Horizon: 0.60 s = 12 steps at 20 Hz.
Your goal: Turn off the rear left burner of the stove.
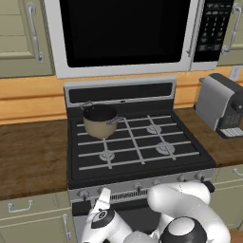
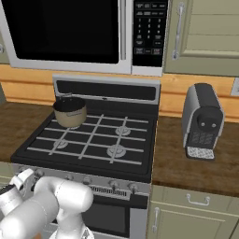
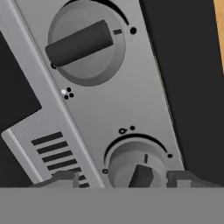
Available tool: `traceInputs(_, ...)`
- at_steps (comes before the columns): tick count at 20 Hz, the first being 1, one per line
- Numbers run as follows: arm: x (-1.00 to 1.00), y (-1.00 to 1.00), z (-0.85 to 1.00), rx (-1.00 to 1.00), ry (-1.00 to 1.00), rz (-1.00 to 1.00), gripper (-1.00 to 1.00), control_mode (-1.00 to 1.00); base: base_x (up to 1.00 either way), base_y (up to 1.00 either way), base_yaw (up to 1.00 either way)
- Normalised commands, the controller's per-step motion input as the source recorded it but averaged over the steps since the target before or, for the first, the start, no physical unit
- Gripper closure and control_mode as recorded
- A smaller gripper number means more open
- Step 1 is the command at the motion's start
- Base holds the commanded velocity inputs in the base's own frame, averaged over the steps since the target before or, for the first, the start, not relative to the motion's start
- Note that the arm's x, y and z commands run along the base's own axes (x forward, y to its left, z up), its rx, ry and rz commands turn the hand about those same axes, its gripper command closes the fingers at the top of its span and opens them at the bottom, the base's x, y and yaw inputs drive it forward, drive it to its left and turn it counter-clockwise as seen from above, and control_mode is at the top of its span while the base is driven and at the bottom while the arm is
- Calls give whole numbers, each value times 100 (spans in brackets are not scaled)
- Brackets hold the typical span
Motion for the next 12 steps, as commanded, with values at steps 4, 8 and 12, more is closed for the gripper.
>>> traceInputs(4,0,0,8,0,-6,0,-100,-100,0,0,0)
traceInputs(8,0,0,37,0,-10,0,-100,-100,0,0,0)
traceInputs(12,1,0,30,0,-2,0,-100,-100,0,0,0)
